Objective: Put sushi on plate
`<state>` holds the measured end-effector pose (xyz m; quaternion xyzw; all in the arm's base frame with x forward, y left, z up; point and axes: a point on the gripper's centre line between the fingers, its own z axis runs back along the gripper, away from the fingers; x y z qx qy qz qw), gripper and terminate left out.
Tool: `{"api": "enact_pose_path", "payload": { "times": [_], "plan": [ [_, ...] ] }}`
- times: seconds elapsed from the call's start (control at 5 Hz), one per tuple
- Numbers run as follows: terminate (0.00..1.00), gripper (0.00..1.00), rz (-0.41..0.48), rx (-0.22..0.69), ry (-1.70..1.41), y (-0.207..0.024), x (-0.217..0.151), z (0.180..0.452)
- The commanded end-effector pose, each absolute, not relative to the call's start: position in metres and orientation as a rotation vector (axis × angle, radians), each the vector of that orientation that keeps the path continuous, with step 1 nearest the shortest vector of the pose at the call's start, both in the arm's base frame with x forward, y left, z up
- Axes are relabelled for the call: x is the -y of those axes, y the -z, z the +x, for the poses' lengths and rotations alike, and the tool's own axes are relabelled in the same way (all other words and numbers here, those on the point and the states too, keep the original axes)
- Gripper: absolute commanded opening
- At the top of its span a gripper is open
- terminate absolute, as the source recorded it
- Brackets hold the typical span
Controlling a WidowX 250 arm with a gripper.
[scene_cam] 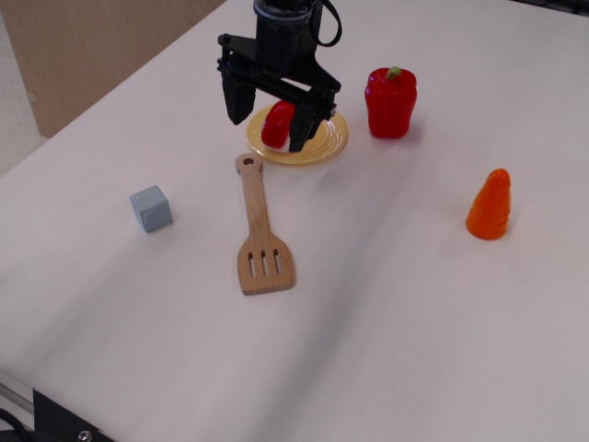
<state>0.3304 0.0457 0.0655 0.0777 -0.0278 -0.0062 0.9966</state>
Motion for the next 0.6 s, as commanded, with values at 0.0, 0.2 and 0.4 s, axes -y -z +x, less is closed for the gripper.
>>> {"api": "enact_pose_path", "payload": {
  "times": [0.0,0.2,0.4],
  "plan": [
    [0.00,1.00,0.095,0.071,0.140,-0.0935,-0.0023,0.2518],
    [0.00,1.00,0.095,0.071,0.140,-0.0935,-0.0023,0.2518],
    [1.00,1.00,0.095,0.071,0.140,-0.0935,-0.0023,0.2518]
  ]
}}
